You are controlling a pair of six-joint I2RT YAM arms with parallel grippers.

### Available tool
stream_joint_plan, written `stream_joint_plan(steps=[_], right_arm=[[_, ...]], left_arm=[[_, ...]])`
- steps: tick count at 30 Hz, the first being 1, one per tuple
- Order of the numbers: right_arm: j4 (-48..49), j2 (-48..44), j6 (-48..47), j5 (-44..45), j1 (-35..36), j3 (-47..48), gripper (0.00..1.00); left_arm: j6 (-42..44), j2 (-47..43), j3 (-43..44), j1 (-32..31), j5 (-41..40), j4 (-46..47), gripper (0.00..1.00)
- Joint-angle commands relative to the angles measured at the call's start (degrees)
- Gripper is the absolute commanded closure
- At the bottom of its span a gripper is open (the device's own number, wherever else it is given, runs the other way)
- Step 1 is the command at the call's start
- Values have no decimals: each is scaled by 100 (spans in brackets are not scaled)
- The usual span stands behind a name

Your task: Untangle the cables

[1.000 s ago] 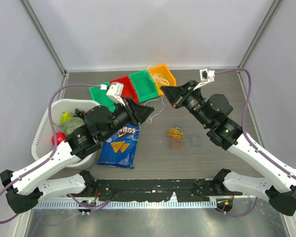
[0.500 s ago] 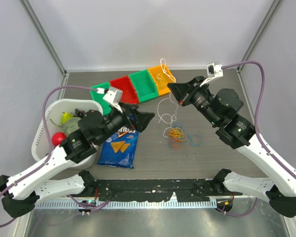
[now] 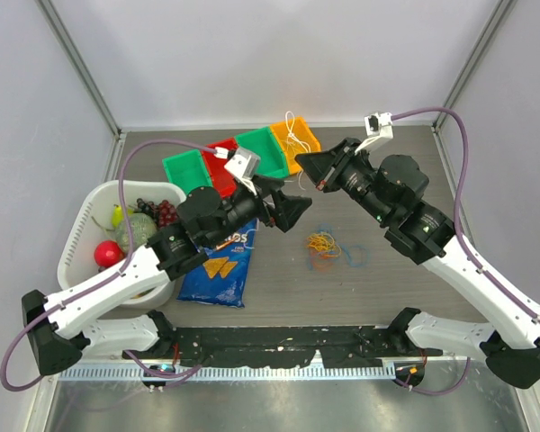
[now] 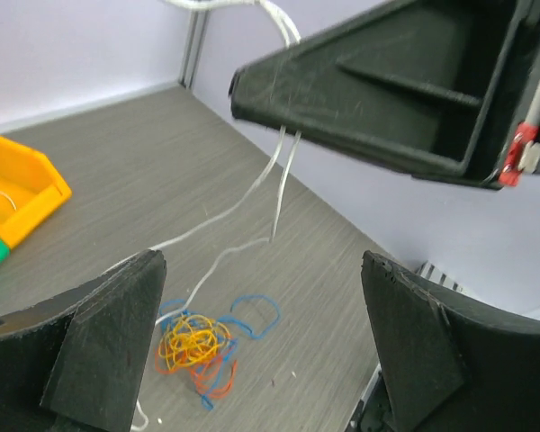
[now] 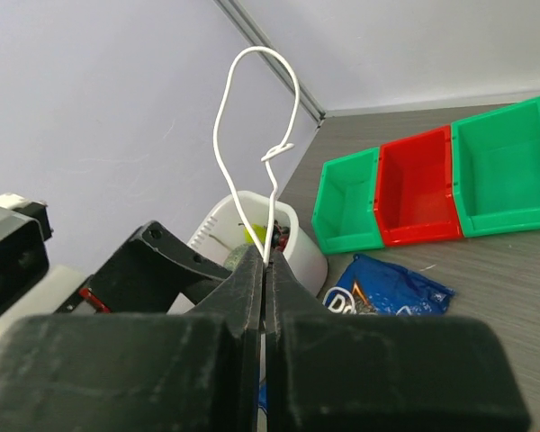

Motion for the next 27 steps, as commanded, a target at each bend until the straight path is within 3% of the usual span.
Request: stream_joint_plan(steps=[1,7,11,14,18,23,27], right_arm=[[354,15,209,-178,-2,202,99],[486,95,306,-363,-2,202,99],[513,77,359,-389,-11,149,99],[513,25,368,-389,-2,114,99],[487,-11,359,-433,-2,26,99],[267,-46,167,-451,-20,-9,98],[-505,-11,-280,-879,-247,140,45]], left_arm=[[274,17,303,1,-283,578,7],[485,237,558,9,-627,419,18],[477,333,619,1,-294,464,39],[468,369,628,1,-109,358,59],[468,351,655,1,-12,235,99],[170,193,637,9,243,165,100],[-987,52,619,386,734,-80,100]])
